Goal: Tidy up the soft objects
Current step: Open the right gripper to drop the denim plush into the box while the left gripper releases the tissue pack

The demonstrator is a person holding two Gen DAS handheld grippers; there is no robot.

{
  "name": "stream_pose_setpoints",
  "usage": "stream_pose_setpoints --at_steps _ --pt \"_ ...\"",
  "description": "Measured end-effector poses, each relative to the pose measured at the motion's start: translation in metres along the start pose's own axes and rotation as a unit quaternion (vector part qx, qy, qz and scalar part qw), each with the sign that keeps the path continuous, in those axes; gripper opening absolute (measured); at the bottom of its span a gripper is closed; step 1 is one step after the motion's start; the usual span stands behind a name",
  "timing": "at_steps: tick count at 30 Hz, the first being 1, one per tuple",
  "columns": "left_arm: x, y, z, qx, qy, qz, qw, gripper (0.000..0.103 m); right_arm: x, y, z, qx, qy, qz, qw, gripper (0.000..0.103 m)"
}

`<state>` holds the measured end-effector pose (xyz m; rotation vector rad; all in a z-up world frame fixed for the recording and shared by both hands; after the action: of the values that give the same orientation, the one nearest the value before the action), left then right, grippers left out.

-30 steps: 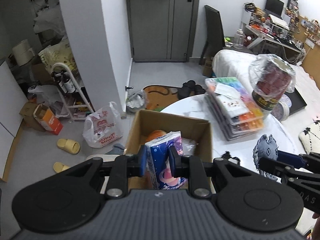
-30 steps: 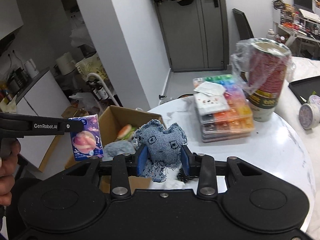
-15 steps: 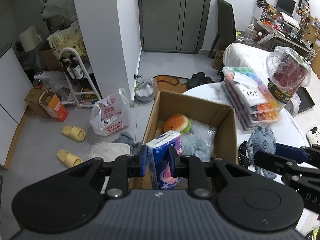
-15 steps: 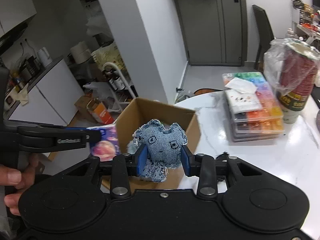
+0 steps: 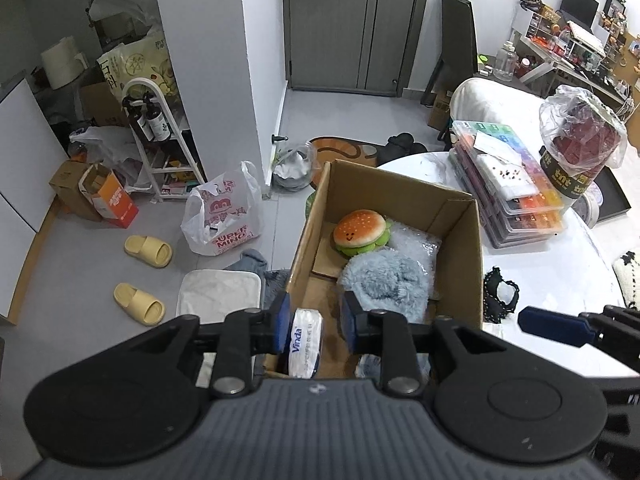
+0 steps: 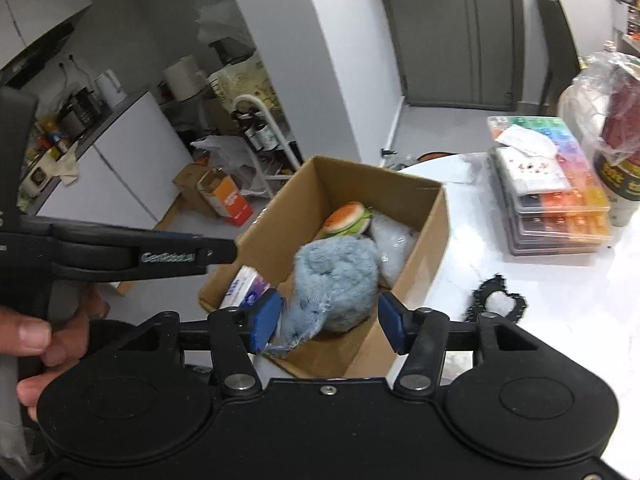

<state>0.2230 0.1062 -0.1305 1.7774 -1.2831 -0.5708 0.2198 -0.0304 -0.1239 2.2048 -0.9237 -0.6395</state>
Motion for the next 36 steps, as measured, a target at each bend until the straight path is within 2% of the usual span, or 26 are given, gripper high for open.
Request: stream_pose_setpoints --at_steps 6,12,22,36 --pt "0.009 0.006 0.002 0.004 -0.003 0.003 1.0000 0.051 0.020 0.014 0.010 0.003 -0.012 0.017 1.000 0.054" --pt "0.025 0.009 0.009 0.002 -0.021 0.008 0.9997 0.061 0.042 0.026 0.026 0.001 -0.019 0.035 0.999 0.055" --pt "0.059 0.015 0.021 0.002 -0.044 0.020 0.9988 0.065 0.074 0.039 0.049 0.001 -0.038 0.047 0.998 0.055" --pt "0.115 0.018 0.036 0.001 -0.084 0.038 0.9958 0.065 0.114 0.055 0.076 0.006 -0.058 0.060 0.997 0.055"
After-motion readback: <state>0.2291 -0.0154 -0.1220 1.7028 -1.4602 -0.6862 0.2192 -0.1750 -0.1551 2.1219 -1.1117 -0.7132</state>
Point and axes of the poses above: each gripper's, at about its wrist camera, not at the fingertips, and y roughly against the way its jaws point, x to its right, z to its underside, the point moved 10 cm from there along -y, roughly the way its jaws point, and after that the axes turned 11 degrees about y, right-handed, at the moved point
